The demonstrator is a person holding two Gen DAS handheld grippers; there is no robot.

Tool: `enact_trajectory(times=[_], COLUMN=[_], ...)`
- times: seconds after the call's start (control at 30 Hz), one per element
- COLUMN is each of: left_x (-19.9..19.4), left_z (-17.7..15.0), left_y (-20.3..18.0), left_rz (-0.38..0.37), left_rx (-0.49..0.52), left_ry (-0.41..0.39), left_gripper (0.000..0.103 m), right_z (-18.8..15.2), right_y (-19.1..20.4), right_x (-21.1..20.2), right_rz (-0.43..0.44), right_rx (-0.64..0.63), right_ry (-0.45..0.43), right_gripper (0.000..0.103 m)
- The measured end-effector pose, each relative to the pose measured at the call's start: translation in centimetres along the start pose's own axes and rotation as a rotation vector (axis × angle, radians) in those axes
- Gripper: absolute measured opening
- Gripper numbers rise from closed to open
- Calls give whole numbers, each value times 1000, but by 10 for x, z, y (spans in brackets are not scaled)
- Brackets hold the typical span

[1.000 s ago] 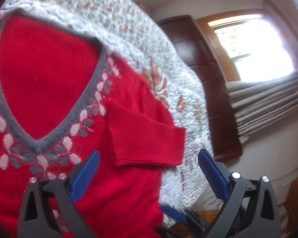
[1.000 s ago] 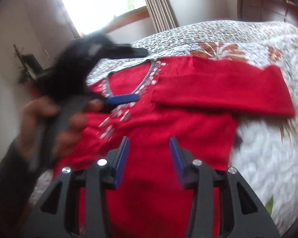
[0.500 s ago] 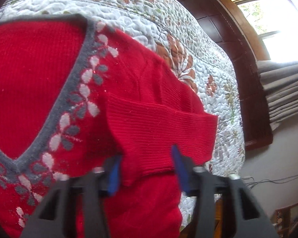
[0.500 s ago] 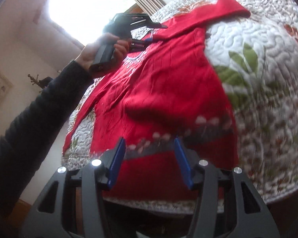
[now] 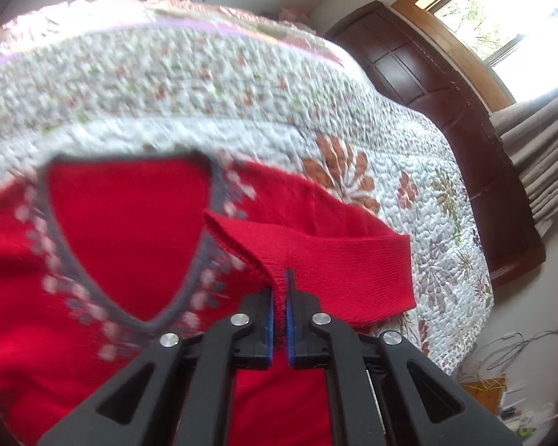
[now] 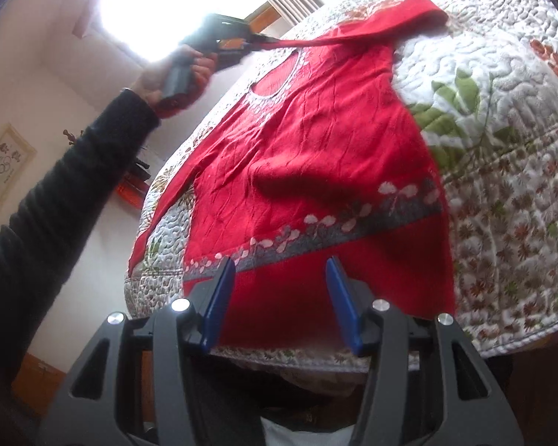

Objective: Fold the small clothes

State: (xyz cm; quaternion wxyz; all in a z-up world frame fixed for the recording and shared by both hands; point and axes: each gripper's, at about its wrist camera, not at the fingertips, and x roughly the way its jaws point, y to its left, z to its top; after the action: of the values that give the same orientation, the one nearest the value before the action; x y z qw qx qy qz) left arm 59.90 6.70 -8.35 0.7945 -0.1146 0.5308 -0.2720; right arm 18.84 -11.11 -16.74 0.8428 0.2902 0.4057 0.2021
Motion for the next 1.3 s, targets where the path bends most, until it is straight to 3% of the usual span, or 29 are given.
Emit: enact_trajectory(times=[0.23, 0.4, 0.8, 1.3], left_x=[-80, -101, -105, -57], left_z=[9, -2, -39, -78], left_y=[71, 122, 177, 228], left_rz=[93, 127, 85, 67], left_rx=[-31, -83, -157, -226], left_ry=[-96, -114, -136, -77], left_gripper=[4, 4, 4, 4], right_z=[-9, -11, -14, -14], right_y=[9, 12, 26, 28], right_x=[6, 11, 21, 35], right_rz=[11, -11, -19, -28], right_rx=[-2, -7, -19, -11], right_ry=[29, 42, 62, 89], right_gripper=[52, 52, 52, 52])
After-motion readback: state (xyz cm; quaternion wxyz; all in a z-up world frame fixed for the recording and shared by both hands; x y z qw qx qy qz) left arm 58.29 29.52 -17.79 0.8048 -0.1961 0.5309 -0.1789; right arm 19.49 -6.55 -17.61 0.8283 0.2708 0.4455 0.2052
